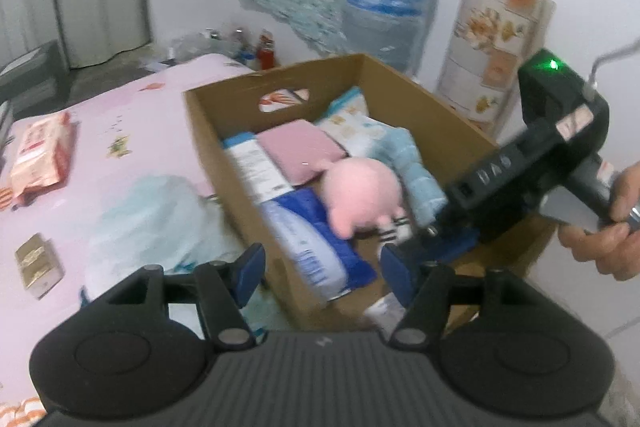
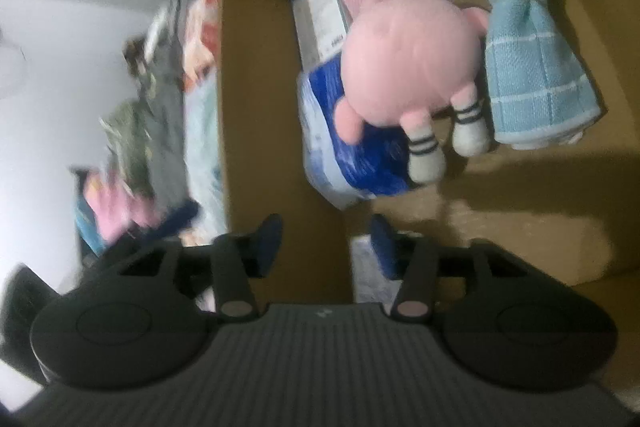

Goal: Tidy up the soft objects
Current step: 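Lower the yogurt cup into the box beside the pink plush toy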

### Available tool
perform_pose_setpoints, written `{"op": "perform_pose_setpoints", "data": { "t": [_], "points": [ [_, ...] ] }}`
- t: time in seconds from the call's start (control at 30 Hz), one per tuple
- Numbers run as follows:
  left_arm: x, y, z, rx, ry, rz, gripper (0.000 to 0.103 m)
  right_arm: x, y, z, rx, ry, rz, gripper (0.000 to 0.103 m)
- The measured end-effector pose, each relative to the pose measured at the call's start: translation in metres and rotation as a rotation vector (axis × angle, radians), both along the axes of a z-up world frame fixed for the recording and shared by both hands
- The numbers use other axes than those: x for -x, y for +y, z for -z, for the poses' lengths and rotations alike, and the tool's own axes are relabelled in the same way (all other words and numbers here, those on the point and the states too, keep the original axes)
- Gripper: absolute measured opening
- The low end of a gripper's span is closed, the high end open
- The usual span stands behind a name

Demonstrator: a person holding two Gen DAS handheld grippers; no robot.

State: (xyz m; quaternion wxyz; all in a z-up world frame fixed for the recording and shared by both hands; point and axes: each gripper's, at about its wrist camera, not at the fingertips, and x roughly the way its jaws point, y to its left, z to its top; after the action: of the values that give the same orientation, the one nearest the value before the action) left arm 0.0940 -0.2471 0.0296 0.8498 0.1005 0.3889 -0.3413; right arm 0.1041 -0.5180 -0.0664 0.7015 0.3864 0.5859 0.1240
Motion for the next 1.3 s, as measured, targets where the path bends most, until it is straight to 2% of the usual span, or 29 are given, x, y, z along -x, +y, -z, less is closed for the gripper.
{"op": "perform_pose_setpoints", "data": {
  "t": [0.07, 0.23, 0.37, 0.43, 0.47, 0.57, 0.63, 0.7, 0.8, 0.9, 1.03, 1.13, 1.2, 1.3],
  "points": [
    [-0.001, 0.012, 0.000, 0.010, -0.008, -0.027, 0.065, -0.005, 0.007, 0.004, 0.049, 0.040, -0.053, 0.060],
    [-0.001, 0.046, 0.006, 0.018, -0.023, -0.119, 0.065, -0.014, 0.030, 0.024, 0.140, 0.167, -0.188, 0.061],
    [-0.003, 0.071, 0.011, 0.038, -0.010, -0.192, 0.065, -0.019, 0.053, 0.038, 0.179, 0.212, -0.277, 0.060],
    [-0.003, 0.081, 0.013, 0.051, 0.000, -0.221, 0.065, -0.020, 0.061, 0.041, 0.217, 0.210, -0.303, 0.051],
    [-0.003, 0.085, 0.013, 0.057, 0.004, -0.231, 0.065, -0.019, 0.060, 0.043, 0.204, 0.213, -0.292, 0.048],
    [-0.004, 0.095, 0.014, 0.072, 0.010, -0.254, 0.065, -0.017, 0.050, 0.046, 0.136, 0.229, -0.210, 0.046],
    [-0.007, 0.097, 0.015, 0.077, 0.012, -0.261, 0.065, -0.012, 0.034, 0.051, 0.014, 0.268, -0.103, 0.047],
    [-0.009, 0.097, 0.016, 0.080, 0.015, -0.264, 0.065, -0.007, 0.021, 0.059, -0.061, 0.306, -0.005, 0.047],
    [-0.011, 0.094, 0.019, 0.081, 0.026, -0.253, 0.065, -0.001, 0.002, 0.059, -0.106, 0.286, 0.101, 0.050],
    [-0.010, 0.089, 0.023, 0.080, 0.037, -0.244, 0.065, 0.001, -0.012, 0.047, -0.124, 0.207, 0.175, 0.050],
    [-0.009, 0.085, 0.027, 0.076, 0.042, -0.237, 0.065, -0.001, -0.026, 0.029, -0.125, 0.124, 0.195, 0.053],
    [-0.009, 0.084, 0.027, 0.067, 0.030, -0.241, 0.065, 0.000, -0.016, 0.018, -0.091, 0.088, 0.129, 0.063],
    [-0.009, 0.085, 0.028, 0.065, 0.029, -0.242, 0.065, 0.003, -0.007, 0.013, -0.047, 0.080, 0.040, 0.074],
    [-0.010, 0.086, 0.027, 0.063, 0.028, -0.247, 0.065, 0.003, 0.016, 0.012, 0.028, 0.119, -0.122, 0.078]
  ]
}}
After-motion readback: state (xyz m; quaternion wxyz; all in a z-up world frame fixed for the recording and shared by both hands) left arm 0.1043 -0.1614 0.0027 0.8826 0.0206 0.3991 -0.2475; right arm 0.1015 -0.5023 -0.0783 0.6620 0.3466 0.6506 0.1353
